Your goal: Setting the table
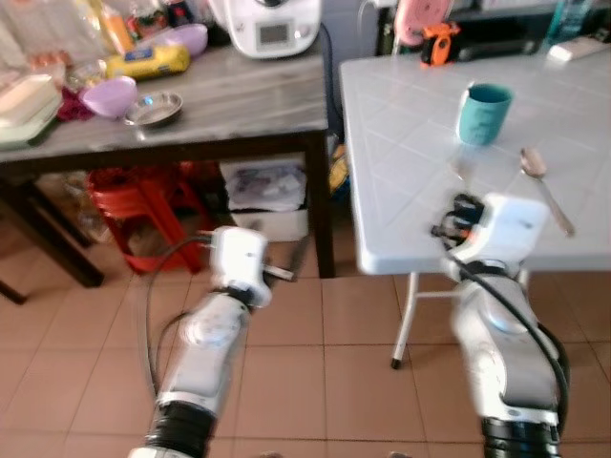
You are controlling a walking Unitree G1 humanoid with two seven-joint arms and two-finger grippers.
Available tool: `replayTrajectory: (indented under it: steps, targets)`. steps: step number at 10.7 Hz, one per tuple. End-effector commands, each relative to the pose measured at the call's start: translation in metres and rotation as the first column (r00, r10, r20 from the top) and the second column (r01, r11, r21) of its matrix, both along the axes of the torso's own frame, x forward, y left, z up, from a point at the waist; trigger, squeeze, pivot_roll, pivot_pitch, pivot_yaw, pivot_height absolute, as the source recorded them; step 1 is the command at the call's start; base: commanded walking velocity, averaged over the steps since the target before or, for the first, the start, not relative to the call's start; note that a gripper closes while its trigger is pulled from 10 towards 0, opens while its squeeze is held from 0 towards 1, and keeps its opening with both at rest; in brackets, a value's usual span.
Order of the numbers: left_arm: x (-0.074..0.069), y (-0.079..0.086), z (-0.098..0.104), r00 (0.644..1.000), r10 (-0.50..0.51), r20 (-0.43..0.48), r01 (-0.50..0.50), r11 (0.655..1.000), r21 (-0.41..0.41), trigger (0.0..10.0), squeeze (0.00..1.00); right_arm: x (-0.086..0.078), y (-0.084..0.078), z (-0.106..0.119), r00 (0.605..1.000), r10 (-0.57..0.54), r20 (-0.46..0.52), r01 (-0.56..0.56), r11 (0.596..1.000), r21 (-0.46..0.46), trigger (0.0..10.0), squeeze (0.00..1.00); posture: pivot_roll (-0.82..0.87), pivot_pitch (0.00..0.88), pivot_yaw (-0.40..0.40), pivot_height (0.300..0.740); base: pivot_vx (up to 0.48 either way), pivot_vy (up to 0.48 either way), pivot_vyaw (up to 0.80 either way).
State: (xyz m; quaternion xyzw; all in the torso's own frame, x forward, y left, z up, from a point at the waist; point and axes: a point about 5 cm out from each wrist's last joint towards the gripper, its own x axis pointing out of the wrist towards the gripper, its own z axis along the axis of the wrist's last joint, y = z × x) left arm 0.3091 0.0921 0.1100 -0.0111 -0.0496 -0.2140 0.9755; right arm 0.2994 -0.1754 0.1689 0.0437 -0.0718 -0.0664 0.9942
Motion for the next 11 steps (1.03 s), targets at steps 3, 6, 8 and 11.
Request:
replayTrajectory:
  steps: [3,6,8,11]
  targets:
    - [0.0012,0.0107,-0.0015,1.000,0.025,0.000,-0.025,0.999,0.025,10.0,0.00,0.0015,0.0085,0.0040,0.999,0.023,0.022,-0.023,1.000,0.008,10.0,0.00,-0.16,0.066,0.117,0.740,0.000,0.447,0.00]
    - [0.0016,0.0056,-0.0007,1.000,0.018,0.003,-0.018,1.000,0.019,10.0,0.00,0.0018,0.0083,0.0032,1.000,0.022,0.022,-0.022,1.000,0.008,10.0,0.00,-0.16,0.065,0.120,0.740,0.000,0.454,0.00]
    - [0.0014,0.0034,-0.0005,1.000,0.013,0.004,-0.013,1.000,0.017,10.0,0.00,0.0016,0.0083,0.0021,1.000,0.022,0.020,-0.022,1.000,0.006,10.0,0.00,-0.16,0.064,0.119,0.740,0.000,0.456,0.00]
    - [0.0018,0.0034,-0.0005,1.000,0.015,0.006,-0.015,1.000,0.019,10.0,0.00,0.0025,0.0088,0.0019,0.999,0.026,0.024,-0.026,1.000,0.004,10.0,0.00,-0.16,0.060,0.118,0.740,0.000,0.458,0.00]
